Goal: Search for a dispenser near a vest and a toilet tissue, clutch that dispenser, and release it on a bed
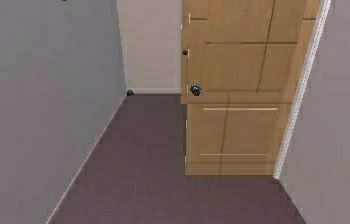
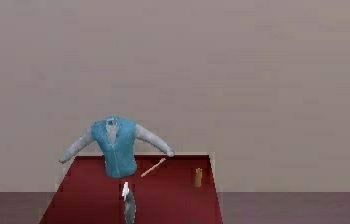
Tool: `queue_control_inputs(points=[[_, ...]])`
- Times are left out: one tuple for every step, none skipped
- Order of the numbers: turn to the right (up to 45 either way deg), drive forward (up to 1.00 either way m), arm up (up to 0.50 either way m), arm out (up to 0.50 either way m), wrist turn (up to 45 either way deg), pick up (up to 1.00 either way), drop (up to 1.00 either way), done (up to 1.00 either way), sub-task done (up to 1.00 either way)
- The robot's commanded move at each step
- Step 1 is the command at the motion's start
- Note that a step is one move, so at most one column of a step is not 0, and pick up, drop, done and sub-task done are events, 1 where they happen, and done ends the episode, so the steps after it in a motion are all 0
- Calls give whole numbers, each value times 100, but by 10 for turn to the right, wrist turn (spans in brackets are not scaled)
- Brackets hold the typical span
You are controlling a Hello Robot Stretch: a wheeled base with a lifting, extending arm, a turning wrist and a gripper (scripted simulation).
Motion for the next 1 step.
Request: queue_control_inputs(points=[[-120,0,0,0,0,0,0,0,0]])
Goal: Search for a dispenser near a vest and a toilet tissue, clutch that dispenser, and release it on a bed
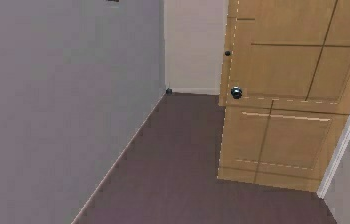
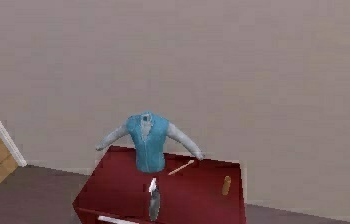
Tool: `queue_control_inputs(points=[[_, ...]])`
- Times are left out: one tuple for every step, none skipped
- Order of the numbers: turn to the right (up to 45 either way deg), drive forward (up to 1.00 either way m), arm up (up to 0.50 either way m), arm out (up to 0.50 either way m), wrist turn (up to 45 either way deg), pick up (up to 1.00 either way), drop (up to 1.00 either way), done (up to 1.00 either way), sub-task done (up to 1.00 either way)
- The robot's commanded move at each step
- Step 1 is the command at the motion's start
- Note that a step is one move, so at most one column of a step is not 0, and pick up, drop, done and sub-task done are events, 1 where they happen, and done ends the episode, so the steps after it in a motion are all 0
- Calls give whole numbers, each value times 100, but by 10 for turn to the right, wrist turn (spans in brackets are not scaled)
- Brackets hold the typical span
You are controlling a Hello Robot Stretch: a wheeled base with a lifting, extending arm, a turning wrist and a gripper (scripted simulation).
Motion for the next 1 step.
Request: queue_control_inputs(points=[[0,0,50,0,0,0,0,0,0]])
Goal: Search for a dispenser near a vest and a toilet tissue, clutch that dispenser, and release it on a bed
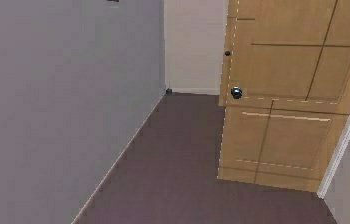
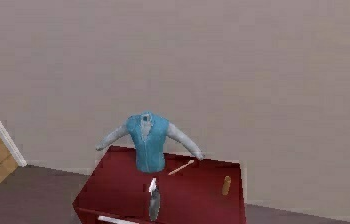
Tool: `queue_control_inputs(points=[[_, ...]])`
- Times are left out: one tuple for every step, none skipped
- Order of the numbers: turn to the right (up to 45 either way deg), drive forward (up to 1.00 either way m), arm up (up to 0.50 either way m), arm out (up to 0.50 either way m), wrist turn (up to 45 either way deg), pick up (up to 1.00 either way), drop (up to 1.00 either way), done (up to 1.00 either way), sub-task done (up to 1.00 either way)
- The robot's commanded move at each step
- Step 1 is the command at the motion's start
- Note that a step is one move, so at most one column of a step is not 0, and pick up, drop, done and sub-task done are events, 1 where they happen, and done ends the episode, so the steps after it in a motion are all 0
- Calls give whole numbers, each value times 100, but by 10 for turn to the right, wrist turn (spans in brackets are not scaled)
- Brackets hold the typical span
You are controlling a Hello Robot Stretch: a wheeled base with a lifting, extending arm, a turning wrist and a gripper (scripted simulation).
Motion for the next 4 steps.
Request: queue_control_inputs(points=[[0,0,4,0,0,0,0,0,0],[0,0,0,22,0,0,0,0,0],[0,0,0,0,450,0,0,0,0],[0,0,0,0,450,0,0,0,0]])
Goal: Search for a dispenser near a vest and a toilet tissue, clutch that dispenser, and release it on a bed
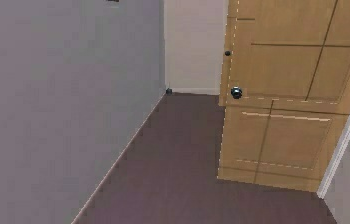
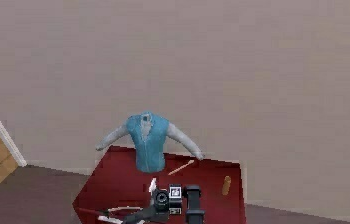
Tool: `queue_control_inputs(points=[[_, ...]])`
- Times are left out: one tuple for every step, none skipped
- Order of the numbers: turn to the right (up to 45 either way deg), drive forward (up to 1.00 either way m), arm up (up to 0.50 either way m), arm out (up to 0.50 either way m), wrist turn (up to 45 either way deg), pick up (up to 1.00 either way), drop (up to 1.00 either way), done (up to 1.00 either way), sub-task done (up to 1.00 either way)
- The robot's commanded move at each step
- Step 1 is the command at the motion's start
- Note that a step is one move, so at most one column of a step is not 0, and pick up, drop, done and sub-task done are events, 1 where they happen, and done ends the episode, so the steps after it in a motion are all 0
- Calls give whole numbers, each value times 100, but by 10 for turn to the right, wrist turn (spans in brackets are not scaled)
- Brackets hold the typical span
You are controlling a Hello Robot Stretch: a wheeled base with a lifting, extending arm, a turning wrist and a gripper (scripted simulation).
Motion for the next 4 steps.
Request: queue_control_inputs(points=[[0,0,0,0,450,0,0,0,0],[0,0,0,0,270,0,0,0,0],[0,0,-30,0,0,0,0,0,0],[0,0,0,0,0,100,0,0,0]])
